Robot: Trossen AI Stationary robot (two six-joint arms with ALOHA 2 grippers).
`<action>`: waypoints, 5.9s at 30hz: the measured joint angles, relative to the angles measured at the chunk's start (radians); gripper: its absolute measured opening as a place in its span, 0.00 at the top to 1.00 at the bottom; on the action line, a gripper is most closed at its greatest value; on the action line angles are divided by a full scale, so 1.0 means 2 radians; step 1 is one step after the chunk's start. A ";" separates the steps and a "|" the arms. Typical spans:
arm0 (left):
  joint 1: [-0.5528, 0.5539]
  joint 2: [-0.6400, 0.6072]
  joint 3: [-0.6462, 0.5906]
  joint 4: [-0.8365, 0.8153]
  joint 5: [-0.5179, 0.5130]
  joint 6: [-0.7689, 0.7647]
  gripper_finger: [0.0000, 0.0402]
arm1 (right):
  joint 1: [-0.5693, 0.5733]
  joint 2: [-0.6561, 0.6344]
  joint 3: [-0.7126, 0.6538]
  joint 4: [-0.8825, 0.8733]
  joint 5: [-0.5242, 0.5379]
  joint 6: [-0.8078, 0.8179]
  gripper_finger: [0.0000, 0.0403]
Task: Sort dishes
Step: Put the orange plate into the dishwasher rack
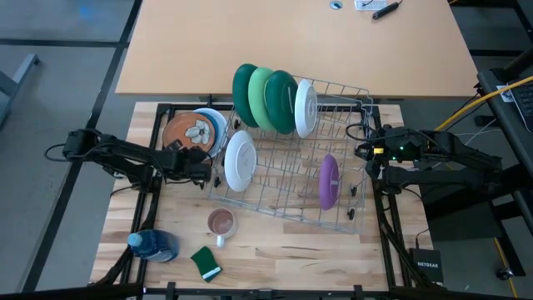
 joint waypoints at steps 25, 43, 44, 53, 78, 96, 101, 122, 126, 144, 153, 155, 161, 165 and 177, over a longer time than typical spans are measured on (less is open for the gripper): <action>0.021 0.011 0.002 0.020 -0.011 0.010 0.97 | 0.000 0.000 0.000 -0.004 -0.002 0.000 0.62; -0.039 0.010 0.051 0.013 0.097 -0.048 1.00 | 0.000 0.000 0.000 -0.003 0.000 0.000 0.62; -0.044 0.010 0.051 0.013 0.109 -0.049 1.00 | 0.000 0.000 0.000 -0.003 0.000 0.000 0.62; -0.068 0.009 0.049 0.006 0.116 -0.057 1.00 | 0.000 0.000 0.000 -0.003 0.000 0.000 0.62; -0.068 0.009 0.049 0.006 0.313 -0.131 0.66 | 0.000 0.000 0.000 -0.003 0.000 0.000 0.62; -0.068 0.043 0.049 0.049 0.241 -0.177 0.65 | 0.000 0.000 -0.059 0.004 -0.002 0.000 0.62; -0.068 0.072 0.050 0.049 0.232 -0.198 0.65 | 0.000 0.000 -0.061 0.005 -0.002 0.000 0.62; -0.068 0.074 0.062 -0.026 0.194 -0.211 0.65 | 0.000 0.000 -0.062 0.030 0.000 0.000 0.62; -0.068 0.074 0.063 -0.034 0.179 -0.213 0.65 | 0.000 0.000 -0.062 0.030 0.000 0.000 0.62; -0.068 0.074 0.062 -0.034 0.118 -0.257 0.65 | 0.000 0.000 -0.062 0.031 0.000 0.000 0.62; -0.053 0.074 0.062 -0.032 0.043 -0.256 0.65 | 0.000 0.000 -0.062 0.031 0.000 0.000 0.62; -0.044 0.077 0.060 -0.037 0.035 -0.249 0.65 | 0.000 0.000 -0.062 0.031 0.000 0.000 0.62; -0.023 0.076 0.060 -0.032 0.036 -0.244 0.65 | 0.000 0.000 -0.062 0.031 -0.001 0.001 0.62; -0.023 0.075 0.060 -0.013 0.037 -0.230 0.65 | 0.000 0.000 -0.062 0.031 -0.001 0.001 0.62; -0.023 0.074 0.049 -0.004 0.086 -0.236 0.65 | 0.000 0.000 -0.062 0.031 -0.002 0.000 0.62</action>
